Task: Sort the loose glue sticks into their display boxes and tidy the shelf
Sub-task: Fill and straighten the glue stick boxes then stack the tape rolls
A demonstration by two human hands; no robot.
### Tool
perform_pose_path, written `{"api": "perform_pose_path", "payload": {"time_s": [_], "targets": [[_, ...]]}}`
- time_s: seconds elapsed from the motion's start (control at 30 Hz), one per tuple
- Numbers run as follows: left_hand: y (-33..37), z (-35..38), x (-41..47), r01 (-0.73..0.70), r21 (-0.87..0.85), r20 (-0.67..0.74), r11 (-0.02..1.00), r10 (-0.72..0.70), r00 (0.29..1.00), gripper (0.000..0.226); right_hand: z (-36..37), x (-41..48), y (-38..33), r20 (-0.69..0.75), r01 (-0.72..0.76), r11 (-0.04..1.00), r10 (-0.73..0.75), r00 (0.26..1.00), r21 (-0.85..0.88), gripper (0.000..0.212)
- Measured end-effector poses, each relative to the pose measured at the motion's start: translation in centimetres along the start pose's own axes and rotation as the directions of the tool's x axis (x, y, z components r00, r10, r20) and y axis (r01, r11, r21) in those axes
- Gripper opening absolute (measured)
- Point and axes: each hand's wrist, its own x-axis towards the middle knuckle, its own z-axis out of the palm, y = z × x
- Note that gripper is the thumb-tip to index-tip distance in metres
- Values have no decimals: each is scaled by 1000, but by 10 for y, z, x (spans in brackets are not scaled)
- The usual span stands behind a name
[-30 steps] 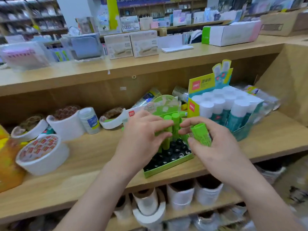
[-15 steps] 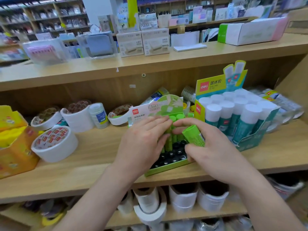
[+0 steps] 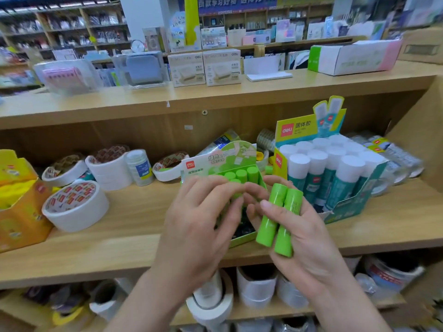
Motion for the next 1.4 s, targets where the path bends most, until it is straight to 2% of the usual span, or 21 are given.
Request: {"api": "perform_pose_path", "payload": {"time_s": [0.03,0.1,0.17,0.27,0.37,0.43,0.47,0.57,0.6,0.7,0.73,0.77,0.87,1.1,1.27,1.4], "targets": [[11,-3,-5,52,-73,4,996,-52,999,18,2,-1,3,-8,-4,1000,4,1000,22,38],[26,-3,-17,168,-177,108,970,-151,983,16,4,-2,8,-28,-30,998,31,999,50,36],[29,1,-27,301,-274,193,913,-255,948,26,6,-4,12,-42,-48,997,50,998,68,34],[26,3,-32,452,-431,223,781,-393,892,31,8,-5,16,-66,-27,997,31,997,67,30],[25,3,-33,481,-510,177,714,-460,870,27,10,-5,19,-78,6,1000,-6,997,11,25],[22,1,-33,495,-580,139,647,-521,843,25,9,-6,20,-73,44,992,-53,996,-121,18],[19,-2,-31,495,-607,119,622,-545,830,24,7,-7,19,-64,67,967,-85,994,-246,15],[11,-11,-19,475,-651,67,592,-578,813,13,3,-9,16,-5,104,773,-137,991,-625,14],[9,-13,-13,460,-639,50,617,-564,824,12,0,-9,14,11,114,700,-149,989,-705,16],[2,-17,7,384,-498,-1,777,-444,896,14,-14,-7,6,48,154,414,-255,966,-897,31],[-1,-17,14,358,-451,-2,818,-402,916,13,-20,-7,2,47,135,341,-254,966,-930,38],[-3,-17,20,332,-400,-4,854,-364,931,14,-25,-6,-1,28,102,323,-226,974,-941,44],[-6,-13,37,255,-259,-17,932,-269,963,18,-31,-7,-11,11,76,378,-172,985,-923,58],[-11,17,47,87,-18,101,996,-84,991,27,-34,-7,-18,39,155,330,-333,942,-931,45],[-22,26,43,-6,70,172,998,-6,985,27,-36,-9,-19,27,212,407,-414,910,-889,21],[-25,32,40,-56,147,172,988,31,985,27,-37,-10,-21,-8,184,387,-444,896,-903,16]]}}
